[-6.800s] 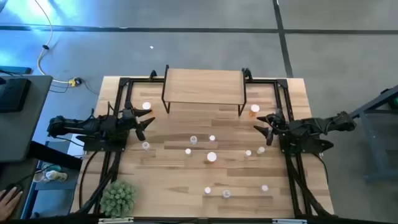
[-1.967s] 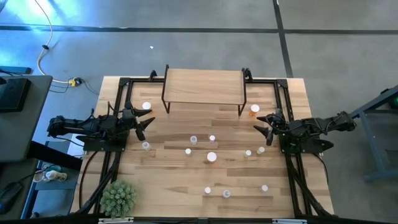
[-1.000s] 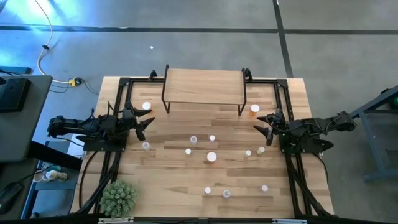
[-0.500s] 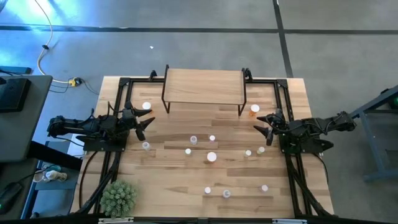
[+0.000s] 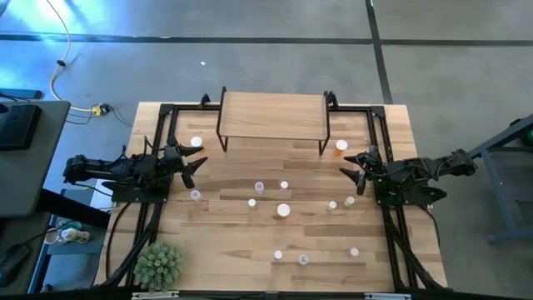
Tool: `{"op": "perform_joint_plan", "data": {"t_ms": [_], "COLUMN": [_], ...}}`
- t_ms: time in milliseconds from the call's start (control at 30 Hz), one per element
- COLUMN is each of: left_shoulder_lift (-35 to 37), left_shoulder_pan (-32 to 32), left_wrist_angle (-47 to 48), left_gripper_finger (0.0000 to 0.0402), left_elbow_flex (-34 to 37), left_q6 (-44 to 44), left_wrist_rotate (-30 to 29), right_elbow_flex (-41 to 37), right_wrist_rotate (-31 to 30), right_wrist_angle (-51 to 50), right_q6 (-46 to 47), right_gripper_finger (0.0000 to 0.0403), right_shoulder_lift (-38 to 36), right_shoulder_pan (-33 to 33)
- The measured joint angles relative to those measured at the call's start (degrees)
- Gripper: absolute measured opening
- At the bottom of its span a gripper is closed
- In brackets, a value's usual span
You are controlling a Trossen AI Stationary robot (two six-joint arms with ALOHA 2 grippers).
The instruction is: Pick and place medicine bottles onto shelf by color
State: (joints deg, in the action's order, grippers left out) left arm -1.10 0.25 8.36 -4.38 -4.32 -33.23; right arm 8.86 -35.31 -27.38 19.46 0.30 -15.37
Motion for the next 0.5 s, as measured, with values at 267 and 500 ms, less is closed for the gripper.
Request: {"op": "perform_joint_plan", "data": {"t_ms": [267, 500], "left_shoulder_lift": [0.0, 0.0], "left_shoulder_pan": [0.0, 0.0], "left_wrist_angle": [-0.2, -0.1], "left_gripper_finger": [0.0186, 0.0186], "left_elbow_flex": [0.0, 0.0], "left_q6": [0.2, -4.0], "left_wrist_rotate": [-0.2, 1.5], "right_elbow_flex": [0.0, 0.0], "right_wrist_rotate": [0.0, 0.0], "right_wrist_angle": [0.0, 0.0], "right_q6": [0.0, 0.0], "right_gripper_finger": [0.0229, 0.0229], "right_shoulder_lift": [0.0, 0.0], "right_shoulder_pan": [0.0, 0.0]}}
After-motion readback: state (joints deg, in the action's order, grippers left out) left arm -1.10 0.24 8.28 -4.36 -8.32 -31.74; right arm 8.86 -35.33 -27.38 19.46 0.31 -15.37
